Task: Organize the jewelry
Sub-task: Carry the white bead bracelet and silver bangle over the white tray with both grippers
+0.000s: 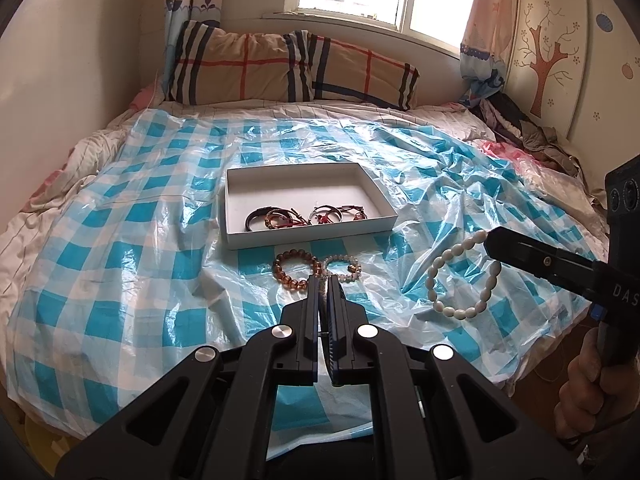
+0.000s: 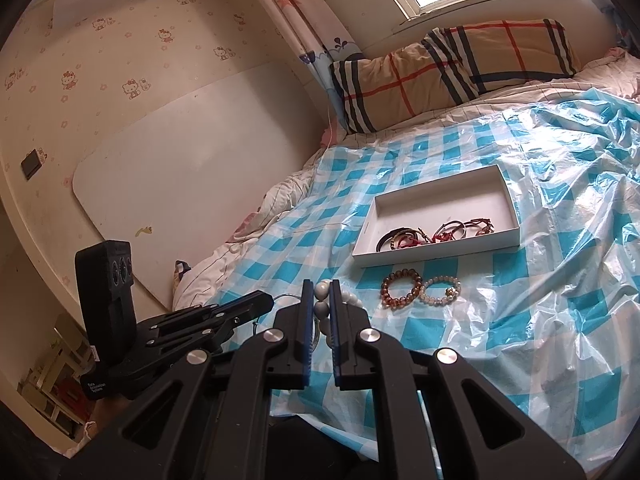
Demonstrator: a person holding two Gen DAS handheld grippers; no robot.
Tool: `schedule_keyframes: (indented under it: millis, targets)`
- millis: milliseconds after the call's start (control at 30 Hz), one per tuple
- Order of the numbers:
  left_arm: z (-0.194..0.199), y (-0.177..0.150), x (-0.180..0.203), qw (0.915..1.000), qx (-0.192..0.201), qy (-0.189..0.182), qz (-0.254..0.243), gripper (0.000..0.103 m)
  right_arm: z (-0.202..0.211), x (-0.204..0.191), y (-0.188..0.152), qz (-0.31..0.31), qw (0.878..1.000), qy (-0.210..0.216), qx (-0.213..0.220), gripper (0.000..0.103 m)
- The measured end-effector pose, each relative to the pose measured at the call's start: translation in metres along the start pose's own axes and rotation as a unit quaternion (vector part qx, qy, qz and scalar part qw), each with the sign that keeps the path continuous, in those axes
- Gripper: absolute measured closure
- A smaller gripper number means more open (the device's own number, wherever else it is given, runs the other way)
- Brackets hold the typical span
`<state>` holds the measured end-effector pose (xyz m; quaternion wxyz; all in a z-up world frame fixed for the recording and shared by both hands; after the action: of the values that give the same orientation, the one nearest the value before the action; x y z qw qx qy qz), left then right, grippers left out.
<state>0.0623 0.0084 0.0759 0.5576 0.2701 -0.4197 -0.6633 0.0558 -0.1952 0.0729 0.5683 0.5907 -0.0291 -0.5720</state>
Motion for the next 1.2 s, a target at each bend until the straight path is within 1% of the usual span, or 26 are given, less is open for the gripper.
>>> schedule_keyframes:
  millis: [433,733,1200]
  targets:
    - [-0.029,0.003,0.003,0.9999,-0.014,-0.001,-0.006,0.099,-0.017,0.018,0.003,-0.016,1.000,0.003,-0.001,0.094]
    - [-0.056,0.008,-0.001,0.9997,-0.022,-0.005,-0.002,0.099,-0.040,0.035,0.007,-0.024,1.000,0.003,-0.005,0.094]
    - [-0.114,0.036,-0.011,0.9998,-0.018,-0.010,-0.002,0.099,-0.093,0.078,0.036,-0.033,0.999,0.002,0.000,0.095]
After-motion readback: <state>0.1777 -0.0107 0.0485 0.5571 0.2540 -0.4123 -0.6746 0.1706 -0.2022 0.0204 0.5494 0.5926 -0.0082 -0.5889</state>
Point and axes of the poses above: each gripper's, at about its wrist camera, not at the fingertips, and z roughly against the way its jaws point, x to its right, y to its top, the point moved 2 cm from there along -z, roughly the way its jaws point, and after that the axes turned 10 degrees about x, right-handed, at the moved point
